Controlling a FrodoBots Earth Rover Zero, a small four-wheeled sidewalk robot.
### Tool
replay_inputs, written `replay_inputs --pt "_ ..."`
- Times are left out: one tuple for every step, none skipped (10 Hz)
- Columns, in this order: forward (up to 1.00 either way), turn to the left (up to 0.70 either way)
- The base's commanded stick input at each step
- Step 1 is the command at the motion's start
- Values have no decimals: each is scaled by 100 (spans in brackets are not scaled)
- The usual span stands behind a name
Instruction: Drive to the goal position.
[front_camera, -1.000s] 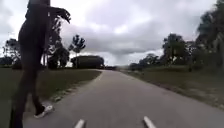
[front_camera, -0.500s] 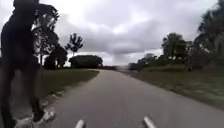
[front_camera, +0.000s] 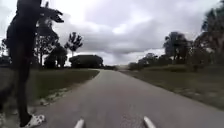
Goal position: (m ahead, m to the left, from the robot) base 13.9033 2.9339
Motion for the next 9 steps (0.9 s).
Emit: replay_inputs --pt "70 0" --pt "70 -4" --pt "70 -13" --pt "70 -26" --pt "70 -18" --pt "70 -8" --pt "70 0" --pt "70 0" --pt "70 0"
